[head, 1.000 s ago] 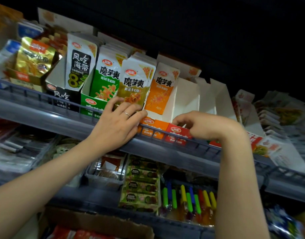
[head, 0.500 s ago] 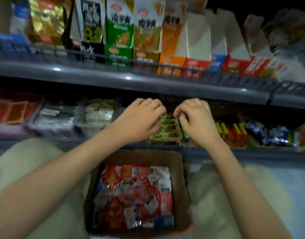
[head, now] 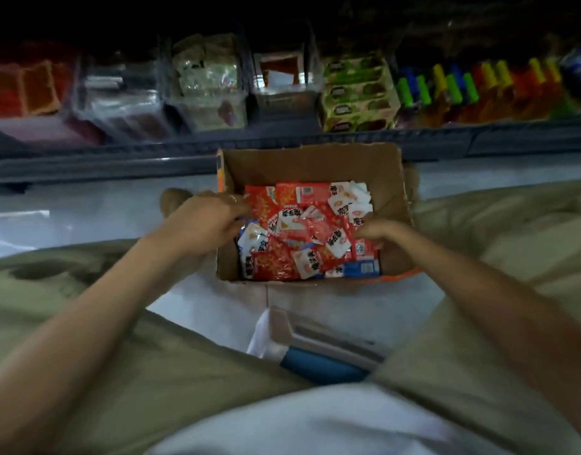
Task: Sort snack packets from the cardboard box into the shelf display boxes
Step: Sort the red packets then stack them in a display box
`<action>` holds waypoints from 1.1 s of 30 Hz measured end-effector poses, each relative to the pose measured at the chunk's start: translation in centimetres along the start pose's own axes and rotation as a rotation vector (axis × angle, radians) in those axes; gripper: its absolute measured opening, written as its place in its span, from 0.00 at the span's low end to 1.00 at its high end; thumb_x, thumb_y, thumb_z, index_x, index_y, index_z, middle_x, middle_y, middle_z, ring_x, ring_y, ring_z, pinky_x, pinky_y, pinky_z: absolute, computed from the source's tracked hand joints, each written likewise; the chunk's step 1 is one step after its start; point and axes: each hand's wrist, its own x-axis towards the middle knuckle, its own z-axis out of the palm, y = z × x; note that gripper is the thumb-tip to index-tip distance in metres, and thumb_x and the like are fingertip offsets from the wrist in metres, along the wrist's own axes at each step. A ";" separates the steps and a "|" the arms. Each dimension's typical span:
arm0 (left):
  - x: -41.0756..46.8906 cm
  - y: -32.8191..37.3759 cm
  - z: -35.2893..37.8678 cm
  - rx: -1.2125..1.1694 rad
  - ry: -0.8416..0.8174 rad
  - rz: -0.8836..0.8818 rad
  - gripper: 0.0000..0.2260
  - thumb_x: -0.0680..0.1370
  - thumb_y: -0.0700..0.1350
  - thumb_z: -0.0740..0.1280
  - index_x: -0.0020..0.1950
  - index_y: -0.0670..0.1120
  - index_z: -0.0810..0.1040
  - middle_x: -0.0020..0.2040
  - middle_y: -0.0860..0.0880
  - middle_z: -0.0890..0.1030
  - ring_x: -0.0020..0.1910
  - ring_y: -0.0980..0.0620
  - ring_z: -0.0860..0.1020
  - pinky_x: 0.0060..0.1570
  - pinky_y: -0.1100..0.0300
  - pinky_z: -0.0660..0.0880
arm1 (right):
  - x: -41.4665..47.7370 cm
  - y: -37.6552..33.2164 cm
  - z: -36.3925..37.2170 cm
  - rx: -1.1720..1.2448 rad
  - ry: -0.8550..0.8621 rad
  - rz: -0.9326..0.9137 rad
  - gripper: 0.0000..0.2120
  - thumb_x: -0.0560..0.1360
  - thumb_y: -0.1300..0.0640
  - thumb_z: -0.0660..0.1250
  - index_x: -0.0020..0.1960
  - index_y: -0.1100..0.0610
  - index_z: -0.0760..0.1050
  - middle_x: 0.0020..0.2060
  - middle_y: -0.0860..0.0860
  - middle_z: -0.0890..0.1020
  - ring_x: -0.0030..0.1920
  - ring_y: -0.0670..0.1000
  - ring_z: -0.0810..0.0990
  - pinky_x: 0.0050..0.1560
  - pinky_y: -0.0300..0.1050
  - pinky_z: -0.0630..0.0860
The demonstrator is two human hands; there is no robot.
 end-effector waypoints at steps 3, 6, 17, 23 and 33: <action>-0.7 -1.5 0.9 0.012 -0.011 -0.022 0.13 0.75 0.46 0.58 0.48 0.45 0.81 0.43 0.45 0.82 0.41 0.42 0.80 0.44 0.49 0.76 | 3.1 0.8 2.2 0.211 0.091 0.155 0.37 0.76 0.58 0.67 0.76 0.62 0.48 0.62 0.60 0.72 0.55 0.57 0.77 0.53 0.48 0.77; -0.4 -1.6 1.4 0.002 0.024 -0.018 0.07 0.77 0.41 0.64 0.51 0.44 0.81 0.46 0.44 0.82 0.44 0.41 0.80 0.47 0.49 0.74 | 5.1 0.1 4.4 0.323 0.240 0.244 0.44 0.72 0.58 0.71 0.75 0.60 0.43 0.66 0.60 0.69 0.63 0.61 0.73 0.57 0.51 0.75; 2.0 -1.3 3.0 -0.060 -0.095 0.101 0.10 0.78 0.43 0.63 0.58 0.45 0.79 0.52 0.45 0.81 0.50 0.45 0.78 0.48 0.52 0.76 | 5.6 -2.9 9.1 0.149 0.357 0.284 0.44 0.71 0.48 0.73 0.73 0.62 0.48 0.70 0.62 0.59 0.68 0.60 0.67 0.61 0.52 0.71; 1.5 -1.0 3.9 -0.112 -0.150 0.052 0.12 0.80 0.45 0.61 0.62 0.48 0.77 0.57 0.48 0.80 0.54 0.48 0.77 0.51 0.55 0.75 | 5.3 -2.3 6.3 0.372 0.358 0.265 0.30 0.78 0.57 0.63 0.72 0.61 0.49 0.66 0.62 0.69 0.62 0.60 0.73 0.56 0.51 0.73; 2.4 0.2 4.7 -0.624 -0.302 -0.175 0.22 0.80 0.45 0.63 0.71 0.58 0.61 0.74 0.50 0.53 0.68 0.57 0.56 0.65 0.64 0.61 | -2.5 -9.5 4.8 1.156 0.019 -0.270 0.23 0.76 0.73 0.59 0.67 0.59 0.65 0.54 0.55 0.78 0.56 0.54 0.78 0.57 0.51 0.77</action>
